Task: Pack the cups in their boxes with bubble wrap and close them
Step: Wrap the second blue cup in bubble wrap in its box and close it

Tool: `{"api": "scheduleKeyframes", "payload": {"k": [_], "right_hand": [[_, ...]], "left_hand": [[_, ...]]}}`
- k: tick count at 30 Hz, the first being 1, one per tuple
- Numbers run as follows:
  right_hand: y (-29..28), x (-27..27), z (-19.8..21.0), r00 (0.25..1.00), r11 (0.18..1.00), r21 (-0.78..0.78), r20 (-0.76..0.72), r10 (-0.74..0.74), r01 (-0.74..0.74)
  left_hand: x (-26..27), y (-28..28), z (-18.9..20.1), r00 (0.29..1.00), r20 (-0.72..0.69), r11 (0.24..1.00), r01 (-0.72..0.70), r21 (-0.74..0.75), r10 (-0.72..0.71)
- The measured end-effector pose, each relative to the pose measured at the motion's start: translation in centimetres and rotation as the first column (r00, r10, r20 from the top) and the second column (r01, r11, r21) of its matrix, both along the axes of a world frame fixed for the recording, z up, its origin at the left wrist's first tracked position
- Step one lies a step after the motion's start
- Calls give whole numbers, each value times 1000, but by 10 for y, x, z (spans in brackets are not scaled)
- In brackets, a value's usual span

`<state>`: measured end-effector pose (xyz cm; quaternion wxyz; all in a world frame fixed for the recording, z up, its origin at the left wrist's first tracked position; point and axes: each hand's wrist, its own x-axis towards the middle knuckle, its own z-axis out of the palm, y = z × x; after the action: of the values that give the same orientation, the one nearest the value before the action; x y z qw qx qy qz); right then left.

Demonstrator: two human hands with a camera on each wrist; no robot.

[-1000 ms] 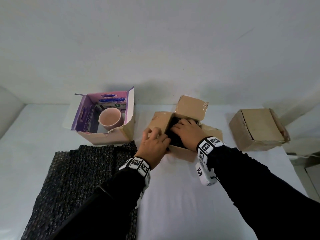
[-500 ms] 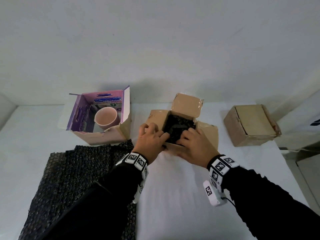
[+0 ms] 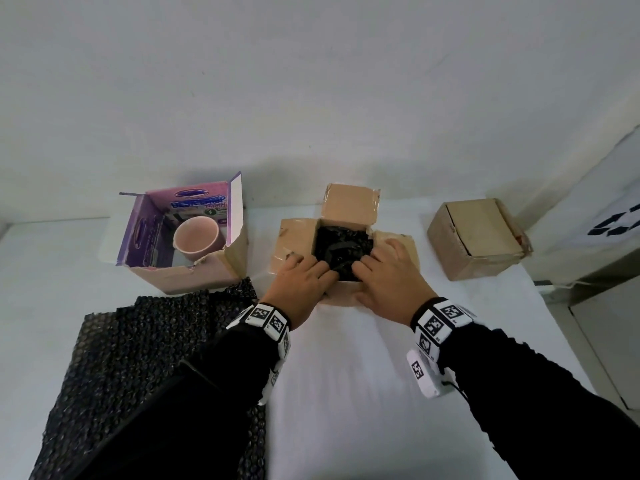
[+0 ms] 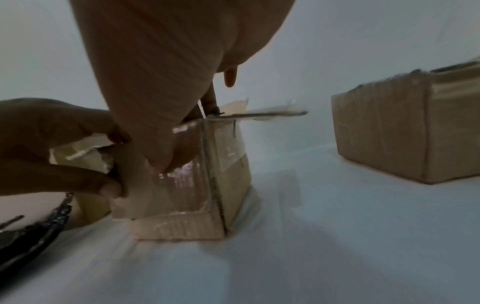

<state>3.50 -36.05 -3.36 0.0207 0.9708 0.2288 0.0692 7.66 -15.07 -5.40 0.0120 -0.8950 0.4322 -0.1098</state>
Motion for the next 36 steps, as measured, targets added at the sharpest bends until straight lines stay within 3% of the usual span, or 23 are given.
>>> {"api": "scheduleKeyframes", "payload": {"k": [9,15,19,21,24,26,30,36], "right_hand": [[4,-2,-4,999,997,-75,-30,34,-36],[-8,-13,7,987,988,17,34,-154,154],[11,-11,8,949,951,15,-63,-309,310],[22,-7,8,920,926,31,-122,-371,377],[31,-3,17,900,917,-39,-179,-397,396],[35,3,24,891,912,-49,-199,-409,408],[43,15,22,854,853,162,-267,-446,496],[49,30,10,777,798,173,-416,-472,577]], "left_hand": [[1,-8,12,993,-101,995,-55,82,64],[-14,-16,10,983,-173,998,-57,-25,52],[-13,-18,11,992,-127,996,7,-89,-18],[-7,-13,13,994,-101,990,-52,-130,39],[6,-3,15,973,-176,968,-182,-170,152],[16,1,17,965,-210,965,-193,-175,155],[31,-1,17,957,-263,982,-157,-104,124],[34,-3,11,954,-266,990,-143,8,140]]}}
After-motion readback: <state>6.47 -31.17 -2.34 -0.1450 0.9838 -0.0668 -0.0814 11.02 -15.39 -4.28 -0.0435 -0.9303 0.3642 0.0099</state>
